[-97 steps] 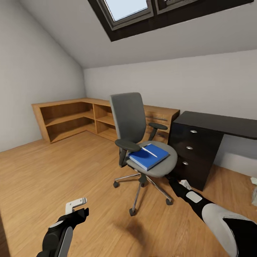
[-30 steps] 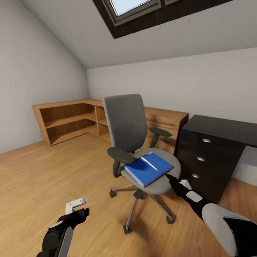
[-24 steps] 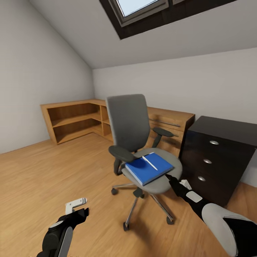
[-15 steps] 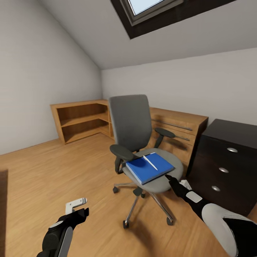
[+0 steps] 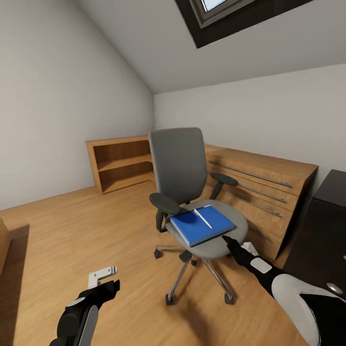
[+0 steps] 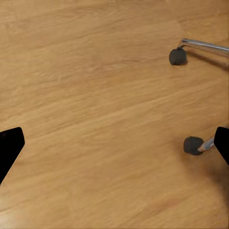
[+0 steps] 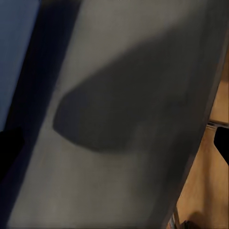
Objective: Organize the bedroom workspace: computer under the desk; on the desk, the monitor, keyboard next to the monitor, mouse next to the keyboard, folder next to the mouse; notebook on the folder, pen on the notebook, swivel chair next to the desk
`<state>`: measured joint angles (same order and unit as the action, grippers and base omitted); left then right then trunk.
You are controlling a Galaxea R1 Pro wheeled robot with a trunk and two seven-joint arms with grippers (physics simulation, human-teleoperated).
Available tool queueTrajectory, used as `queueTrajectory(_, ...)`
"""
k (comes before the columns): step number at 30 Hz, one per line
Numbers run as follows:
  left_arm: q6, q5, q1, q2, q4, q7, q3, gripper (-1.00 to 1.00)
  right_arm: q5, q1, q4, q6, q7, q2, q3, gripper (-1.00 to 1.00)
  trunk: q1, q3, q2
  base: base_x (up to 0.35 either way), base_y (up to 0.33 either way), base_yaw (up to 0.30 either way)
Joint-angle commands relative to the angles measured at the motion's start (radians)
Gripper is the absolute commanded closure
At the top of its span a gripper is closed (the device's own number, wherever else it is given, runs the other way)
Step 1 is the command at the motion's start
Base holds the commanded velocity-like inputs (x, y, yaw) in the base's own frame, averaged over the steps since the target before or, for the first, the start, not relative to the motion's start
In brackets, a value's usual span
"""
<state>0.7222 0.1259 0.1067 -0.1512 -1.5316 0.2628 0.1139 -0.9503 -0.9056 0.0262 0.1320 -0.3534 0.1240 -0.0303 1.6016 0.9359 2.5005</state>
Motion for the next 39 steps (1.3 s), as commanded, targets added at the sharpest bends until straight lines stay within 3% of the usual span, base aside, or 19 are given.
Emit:
queueTrajectory(1,0.003,0.011,0.001,-0.001,-0.001,0.007,0.0,-1.0,-0.008,-0.001,0.001,0.008,-0.005,0.0,-0.006,-1.0,0.0,0.001,0.0,0.246,0.0,0.046)
queueTrajectory(8,0.002,0.011,0.001,-0.001,0.011,0.011,-0.025,-1.0,-0.008,-0.001,0.001,0.008,-0.006,0.001,-0.007,-1.0,0.0,0.001,0.0,0.3,0.0,0.012)
queueTrajectory(16,0.002,0.009,0.001,0.001,0.026,0.012,-0.028,-1.0,-0.008,-0.001,0.001,0.008,-0.006,0.0,-0.006,-1.0,0.0,0.001,0.0,0.193,0.0,0.09)
queueTrajectory(30,0.002,0.009,0.001,0.001,0.027,0.012,-0.029,-1.0,-0.008,-0.001,0.0,-0.024,-0.006,0.0,-0.006,-1.0,0.0,0.001,0.0,-0.003,0.0,0.125)
queueTrajectory(39,0.003,0.009,0.001,0.001,0.027,0.012,-0.029,-1.0,-0.008,-0.001,0.0,-0.025,-0.006,0.0,-0.006,-1.0,0.0,0.001,0.0,-0.277,0.0,0.001)
